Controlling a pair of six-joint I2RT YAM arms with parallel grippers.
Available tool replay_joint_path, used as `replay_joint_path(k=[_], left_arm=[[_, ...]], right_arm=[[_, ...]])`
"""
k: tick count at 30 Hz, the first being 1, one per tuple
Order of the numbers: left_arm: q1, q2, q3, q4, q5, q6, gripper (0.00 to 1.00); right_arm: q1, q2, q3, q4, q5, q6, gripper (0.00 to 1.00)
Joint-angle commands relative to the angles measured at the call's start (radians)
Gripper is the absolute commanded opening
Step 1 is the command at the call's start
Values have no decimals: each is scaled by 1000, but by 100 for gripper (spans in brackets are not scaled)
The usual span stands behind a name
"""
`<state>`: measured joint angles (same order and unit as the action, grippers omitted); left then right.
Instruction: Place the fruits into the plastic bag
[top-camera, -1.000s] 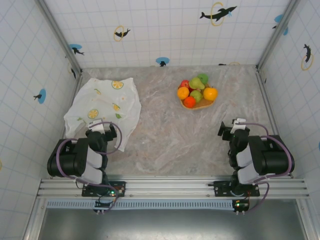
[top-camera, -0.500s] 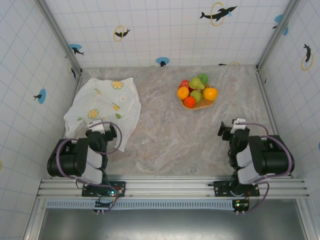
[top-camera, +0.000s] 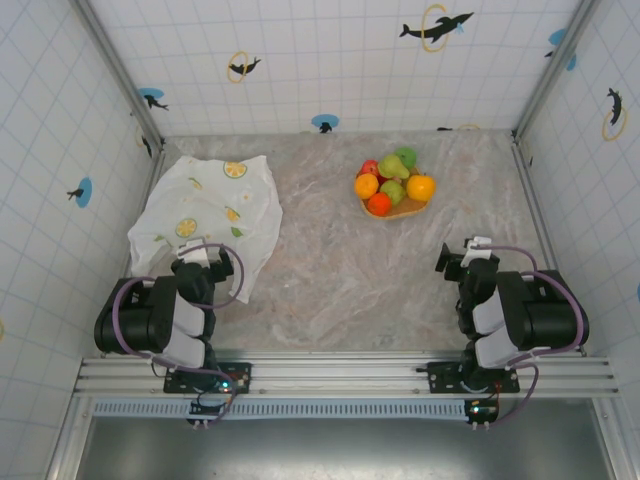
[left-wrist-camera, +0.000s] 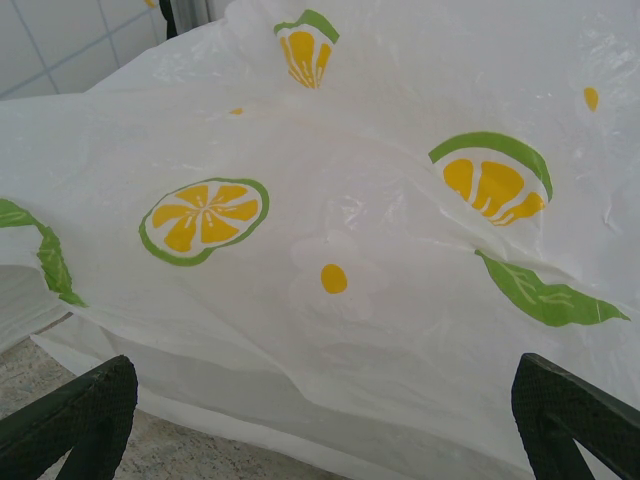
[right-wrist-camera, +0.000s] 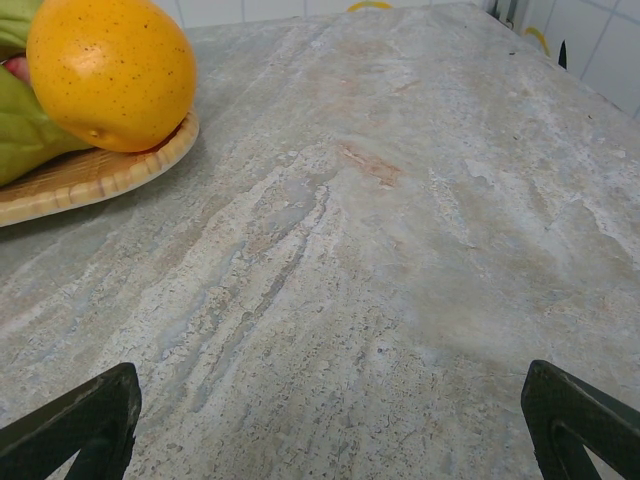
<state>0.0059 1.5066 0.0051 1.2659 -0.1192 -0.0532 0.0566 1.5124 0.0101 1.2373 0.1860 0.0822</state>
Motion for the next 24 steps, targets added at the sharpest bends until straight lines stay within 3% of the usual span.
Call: replay_joint_path(k=[1, 6, 11, 16, 19, 21, 24], left_arm=[[6, 8, -5, 18, 14, -14, 98], [6, -18, -2, -4, 9, -13, 98], [6, -192, 97, -349, -84, -91, 98], [6, -343, 158, -559, -188, -359, 98], [6, -396, 285, -829, -235, -577, 98], [6, -398, 378, -972, -167, -658, 98], [6, -395, 457, -1059, 31, -674, 98]], right_arm=[[-9, 4, -16, 28, -6, 1, 100], [-6, -66, 0, -52, 39, 7, 100], [-11, -264, 29, -243, 141, 68, 100], [-54, -464, 111, -486, 190, 209, 100], [-62, -553, 172, -614, 200, 286, 100], [-61, -598, 185, -645, 153, 310, 100], [-59, -649, 197, -681, 90, 394, 100]])
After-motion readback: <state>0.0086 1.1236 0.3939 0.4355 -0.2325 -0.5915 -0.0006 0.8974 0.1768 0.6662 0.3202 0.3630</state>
